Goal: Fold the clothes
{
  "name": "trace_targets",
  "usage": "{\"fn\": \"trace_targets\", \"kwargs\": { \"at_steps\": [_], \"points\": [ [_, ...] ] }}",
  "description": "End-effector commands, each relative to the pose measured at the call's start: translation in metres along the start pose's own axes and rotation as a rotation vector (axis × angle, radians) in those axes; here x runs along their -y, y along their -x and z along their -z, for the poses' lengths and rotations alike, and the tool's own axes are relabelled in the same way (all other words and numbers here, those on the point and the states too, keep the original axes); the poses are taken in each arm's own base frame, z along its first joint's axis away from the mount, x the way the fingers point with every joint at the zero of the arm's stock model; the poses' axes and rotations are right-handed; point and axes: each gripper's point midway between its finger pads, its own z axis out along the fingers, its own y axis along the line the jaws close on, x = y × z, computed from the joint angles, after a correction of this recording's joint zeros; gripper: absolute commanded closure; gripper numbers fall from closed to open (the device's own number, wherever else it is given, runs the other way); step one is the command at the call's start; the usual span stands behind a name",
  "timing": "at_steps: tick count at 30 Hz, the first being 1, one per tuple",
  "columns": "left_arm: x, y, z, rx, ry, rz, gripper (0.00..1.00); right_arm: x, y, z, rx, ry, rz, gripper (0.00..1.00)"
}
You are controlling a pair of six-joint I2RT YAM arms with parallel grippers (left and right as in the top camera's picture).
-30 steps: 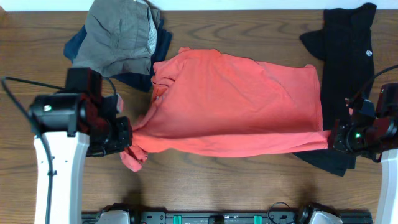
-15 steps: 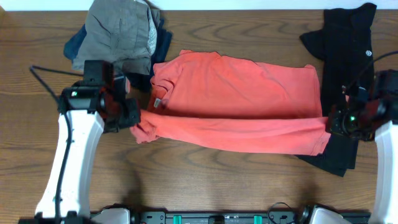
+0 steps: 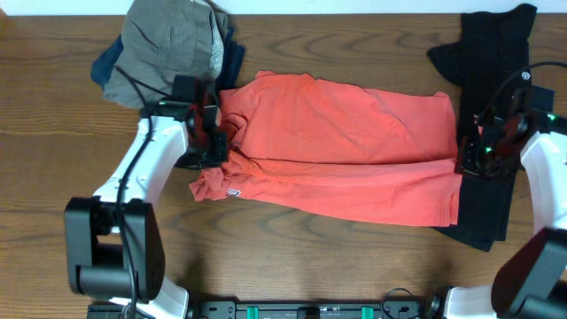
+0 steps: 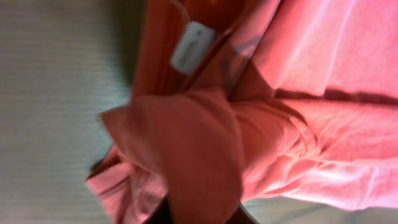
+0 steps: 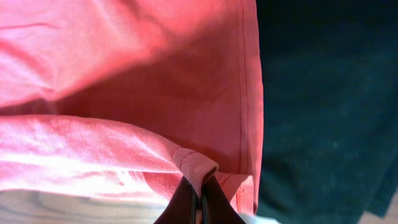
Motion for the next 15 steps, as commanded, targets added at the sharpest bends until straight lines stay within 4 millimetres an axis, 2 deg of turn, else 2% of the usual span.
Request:
{"fn": "trace_targets", "kwargs": {
  "at_steps": [1, 2, 3, 4, 5, 7, 10, 15],
  "points": [
    [-0.002, 0.002, -0.008, -0.004, 0.019, -0.013, 0.57, 0.006, 0.003, -0.015, -0.026, -0.007, -0.037, 0.81],
    [-0.004, 0.003, -0.008, 0.002, 0.029, -0.014, 0.37, 0.007, 0.004, -0.018, -0.03, -0.007, -0.038, 0.6],
    [-0.007, 0.005, -0.007, 0.01, 0.049, -0.015, 0.24, 0.008, 0.005, -0.02, -0.034, -0.008, -0.035, 0.38],
    [-0.009, 0.006, -0.006, 0.014, 0.062, -0.015, 0.16, 0.008, 0.006, -0.022, -0.035, -0.007, -0.027, 0.22],
    [-0.011, 0.007, -0.004, 0.014, 0.073, -0.015, 0.13, 0.008, 0.007, -0.023, -0.033, -0.007, -0.022, 0.15],
    [-0.014, 0.01, 0.007, 0.019, 0.105, -0.015, 0.08, 0.008, 0.011, -0.02, -0.019, -0.007, -0.018, 0.09],
    [-0.014, 0.02, 0.029, 0.047, 0.13, -0.025, 0.03, 0.003, 0.025, -0.005, 0.021, 0.004, -0.009, 0.07],
    [0.006, 0.047, 0.075, 0.13, 0.116, -0.086, 0.02, -0.008, 0.057, 0.041, 0.117, 0.008, 0.045, 0.06]
  ]
}}
